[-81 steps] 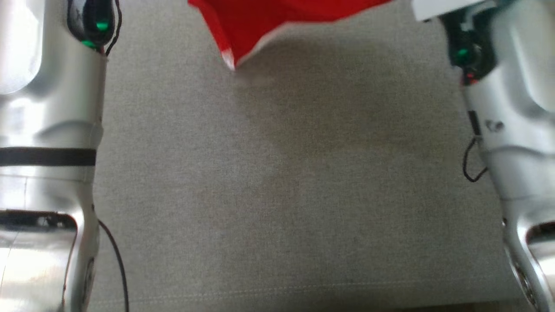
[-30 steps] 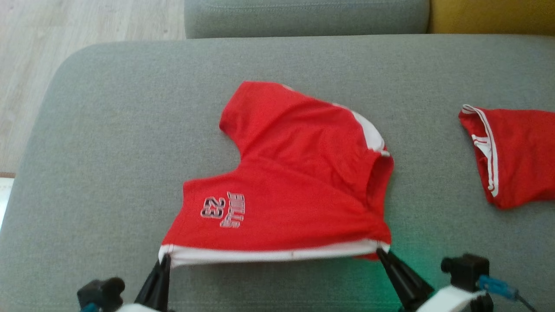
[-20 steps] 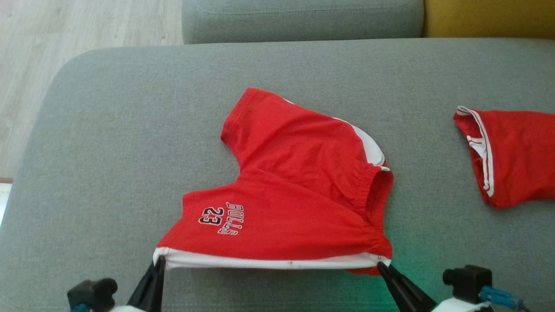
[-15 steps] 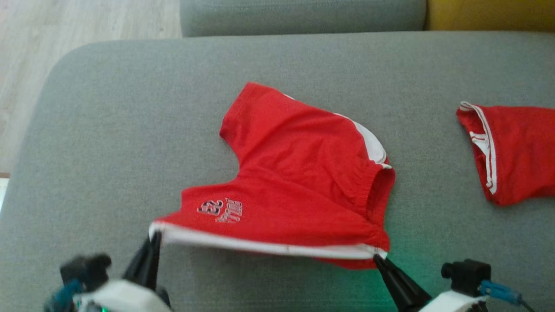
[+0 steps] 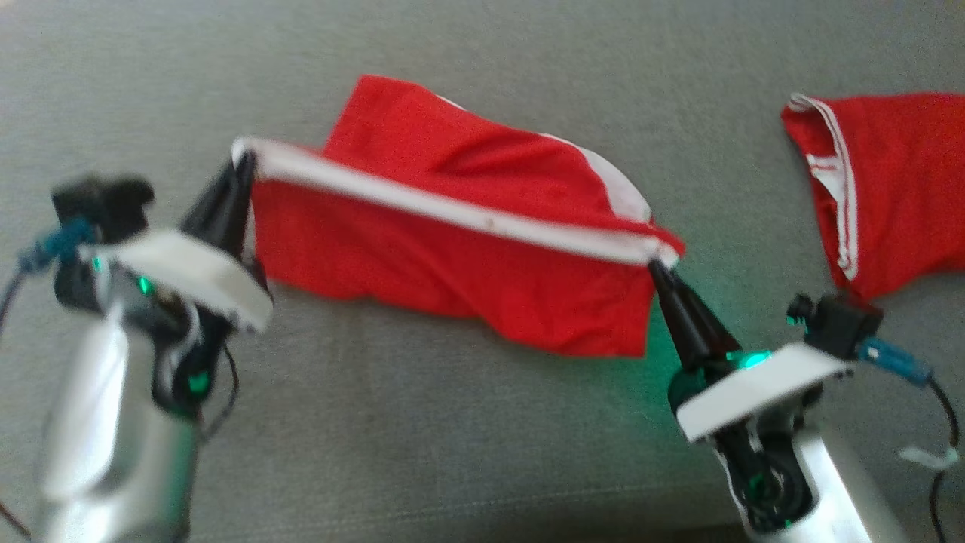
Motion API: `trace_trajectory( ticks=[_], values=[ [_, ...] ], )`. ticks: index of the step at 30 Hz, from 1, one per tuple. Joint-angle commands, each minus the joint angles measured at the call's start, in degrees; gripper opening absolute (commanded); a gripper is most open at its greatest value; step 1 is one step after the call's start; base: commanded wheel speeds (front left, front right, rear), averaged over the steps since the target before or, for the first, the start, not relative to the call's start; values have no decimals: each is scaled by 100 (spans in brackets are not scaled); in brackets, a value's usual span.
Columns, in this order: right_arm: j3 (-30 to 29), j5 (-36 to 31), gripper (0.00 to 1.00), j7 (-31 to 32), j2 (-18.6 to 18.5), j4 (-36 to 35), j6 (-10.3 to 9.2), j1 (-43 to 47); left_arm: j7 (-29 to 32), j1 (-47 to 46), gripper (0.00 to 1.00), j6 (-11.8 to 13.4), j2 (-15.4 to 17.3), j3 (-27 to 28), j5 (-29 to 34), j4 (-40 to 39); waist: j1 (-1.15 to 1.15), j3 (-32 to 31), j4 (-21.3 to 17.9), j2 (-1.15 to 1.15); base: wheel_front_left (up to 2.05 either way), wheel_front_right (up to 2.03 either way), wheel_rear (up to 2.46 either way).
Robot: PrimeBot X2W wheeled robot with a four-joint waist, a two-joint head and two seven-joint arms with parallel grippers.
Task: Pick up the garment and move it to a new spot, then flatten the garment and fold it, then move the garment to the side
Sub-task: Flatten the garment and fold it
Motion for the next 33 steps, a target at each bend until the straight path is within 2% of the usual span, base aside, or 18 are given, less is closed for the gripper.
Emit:
trace_trajectory(
  ticks=[1, 8, 14, 15, 16, 17, 18, 25, 28, 33],
  values=[
    [96, 64, 0, -94, 45, -136, -5, -225, 27, -385, 0, -33, 217, 175, 15, -78, 0, 304, -296, 0, 0, 0, 0],
    [243, 351, 0, -501, 161, 329, -5, -899, 146, -1860, 0, -183, 385, -196, -26, 1200, 0, 664, -753, 0, 0, 0, 0],
    [556, 606, 0, -803, 185, 725, -5, -1243, 130, -2608, 0, -223, 476, -450, -183, 2410, 0, 775, -1024, 0, 0, 0, 0],
    [609, 642, 28, -849, 187, 789, -5, -1274, 110, -2686, 8, -226, 479, -483, -222, 2598, 0, 777, -1041, 0, 0, 0, 0],
    [659, 671, 89, -894, 188, 845, -5, -1302, 65, -2754, 42, -229, 482, -523, -253, 2756, 0, 777, -1055, 0, 0, 0, 0],
    [701, 687, 100, -949, 189, 887, -5, -1330, -26, -2813, 94, -230, 474, -547, -305, 2874, 0, 776, -1066, 0, 0, 0, 0],
    [745, 656, 100, -1011, 189, 922, -5, -1361, -121, -2850, 100, -231, 462, -594, -353, 2968, 0, 772, -1068, 0, 0, 0, 0],
    [778, -158, 100, -1598, -163, 1003, -5, -1337, -1454, -2651, 100, -206, 446, -693, -393, 3203, 0, 600, -878, 0, 0, 0, 0],
    [572, -723, 100, -1840, -356, 934, -5, -1245, -2024, -2379, 100, 81, 462, -690, -162, 3070, 0, 488, -739, 0, 0, 0, 0],
    [-9, -1612, 100, -1982, -487, 593, -5, -1052, -2246, -1693, 100, 640, 411, -557, 170, 2307, 0, 308, -473, 0, 0, 0, 0]
  ],
)
